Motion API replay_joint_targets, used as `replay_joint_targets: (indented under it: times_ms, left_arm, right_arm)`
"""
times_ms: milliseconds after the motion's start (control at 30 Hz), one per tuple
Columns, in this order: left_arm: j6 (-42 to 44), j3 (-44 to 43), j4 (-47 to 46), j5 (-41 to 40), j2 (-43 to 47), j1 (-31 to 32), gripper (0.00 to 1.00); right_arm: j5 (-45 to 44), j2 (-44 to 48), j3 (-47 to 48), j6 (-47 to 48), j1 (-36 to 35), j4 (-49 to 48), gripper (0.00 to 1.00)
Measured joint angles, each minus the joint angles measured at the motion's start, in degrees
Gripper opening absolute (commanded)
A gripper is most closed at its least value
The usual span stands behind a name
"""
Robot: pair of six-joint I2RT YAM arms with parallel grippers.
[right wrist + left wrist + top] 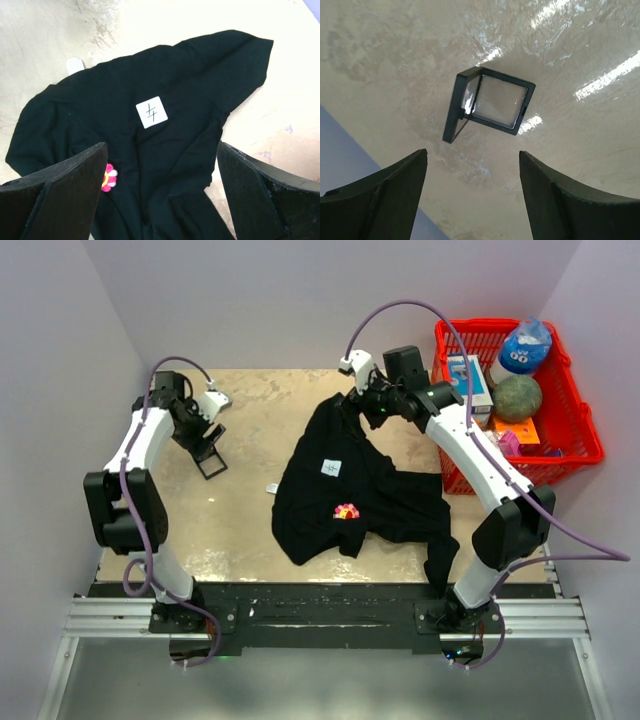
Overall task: Remove the brooch from the garment
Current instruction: Pick up the brooch box from the center of the board.
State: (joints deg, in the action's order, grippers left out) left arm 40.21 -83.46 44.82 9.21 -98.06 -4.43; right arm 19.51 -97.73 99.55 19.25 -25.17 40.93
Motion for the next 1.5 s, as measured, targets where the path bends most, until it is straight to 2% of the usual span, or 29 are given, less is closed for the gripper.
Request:
replay_joint_targets:
  times_ms: [133,333,800,933,1033,1333,1500]
  left_arm:
    - [1.5,-3.1,2.6,0.0,-5.7,-0.1,0.79]
    - [2.5,-8.8,2.9,0.2,-8.3,-0.1,0.77]
    - [6.4,-17.7,9.6,1.8,-18.7,-0.1,0.54]
    - [7.6,-17.7,11.2,1.6,-19.1,-0.2,0.46]
    - [8.5,-17.7,12.3,1.4,-19.2,-0.5,0.31]
    - [12.9,-17.7,14.9,-0.2,-19.2,-1.2,0.10]
    - [16.6,-17.7,15.9,-1.5,-19.1,-1.2,0.04]
  right_arm:
    - [0.0,0.9,-2.1,-0.2,0.0,-0.9,0.94]
    - [-0.5,2.8,-5.0,-0.1,0.0,-1.1,0.94]
    - [-4.0,3.0,-5.1,1.0,0.0,-1.2,0.95]
    - [-4.7,3.0,-5.1,1.2,0.0,-1.2,0.95]
    - [-5.0,3.0,-5.1,1.3,0.0,-1.2,0.95]
    - [-5.1,3.0,-5.1,1.4,0.0,-1.2,0.95]
    - [-5.1,3.0,-5.1,1.5,0.0,-1.2,0.95]
